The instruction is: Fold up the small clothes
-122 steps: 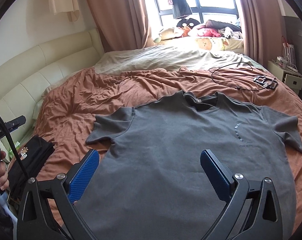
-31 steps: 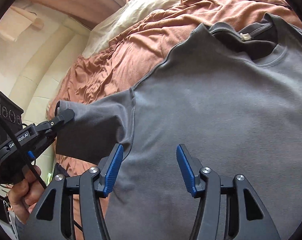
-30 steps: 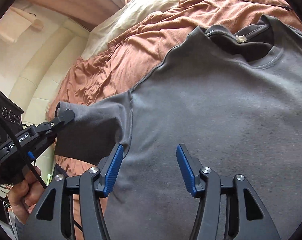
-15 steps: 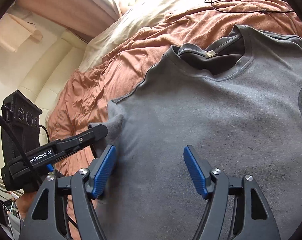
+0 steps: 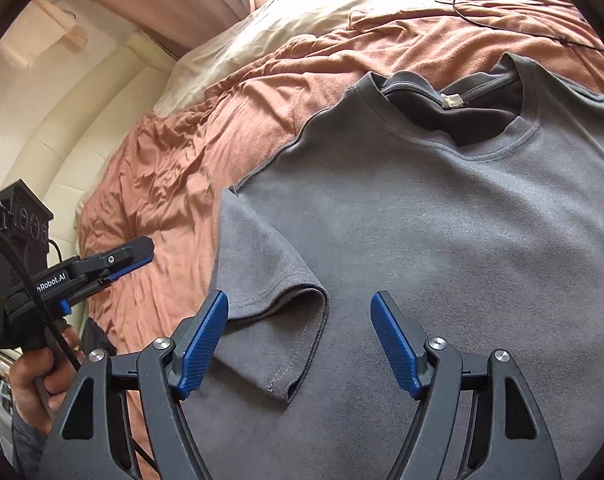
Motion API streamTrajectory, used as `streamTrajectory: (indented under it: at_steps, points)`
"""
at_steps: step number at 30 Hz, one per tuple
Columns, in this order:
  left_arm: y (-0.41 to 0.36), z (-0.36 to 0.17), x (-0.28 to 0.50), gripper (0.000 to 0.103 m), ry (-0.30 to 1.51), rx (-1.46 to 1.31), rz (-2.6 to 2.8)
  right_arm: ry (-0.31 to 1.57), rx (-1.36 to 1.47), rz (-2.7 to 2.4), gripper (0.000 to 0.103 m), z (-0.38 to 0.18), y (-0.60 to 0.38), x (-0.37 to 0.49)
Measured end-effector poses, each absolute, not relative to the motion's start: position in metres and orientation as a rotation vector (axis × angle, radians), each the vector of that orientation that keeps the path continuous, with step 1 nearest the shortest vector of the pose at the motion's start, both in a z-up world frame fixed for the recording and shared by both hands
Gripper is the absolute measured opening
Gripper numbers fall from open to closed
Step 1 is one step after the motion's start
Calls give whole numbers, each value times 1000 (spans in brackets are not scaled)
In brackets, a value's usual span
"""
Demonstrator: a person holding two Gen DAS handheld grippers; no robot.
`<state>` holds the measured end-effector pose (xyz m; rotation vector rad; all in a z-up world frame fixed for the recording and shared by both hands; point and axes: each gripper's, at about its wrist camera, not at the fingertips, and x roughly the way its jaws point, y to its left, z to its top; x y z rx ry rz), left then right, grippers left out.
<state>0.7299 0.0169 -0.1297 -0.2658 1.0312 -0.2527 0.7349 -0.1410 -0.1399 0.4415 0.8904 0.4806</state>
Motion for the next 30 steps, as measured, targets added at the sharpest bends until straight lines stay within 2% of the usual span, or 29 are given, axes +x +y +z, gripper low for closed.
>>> streamTrajectory:
  at_steps: [11, 13, 15, 24, 26, 28, 30]
  points:
    - [40, -170, 725, 35, 1132, -209, -235, 850, 148, 543, 72, -119, -71, 737]
    - [46, -175, 724, 35, 1144, -202, -226, 849, 125, 567, 59, -122, -61, 737]
    - [53, -178, 723, 35, 1151, -206, -218, 873, 102, 584, 51, -127, -49, 741]
    - [83, -194, 725, 35, 1162, -231, -183, 953, 32, 593, 50, -157, -4, 772]
    - [86, -196, 726, 35, 1161, -235, -184, 952, 3, 581, 32, -159, 4, 776]
    - [87, -197, 726, 35, 1159, -228, -185, 955, -7, 569, 7, -159, 7, 779]
    - [88, -197, 727, 35, 1153, -232, -188, 951, 10, 558, 2, -156, 3, 782]
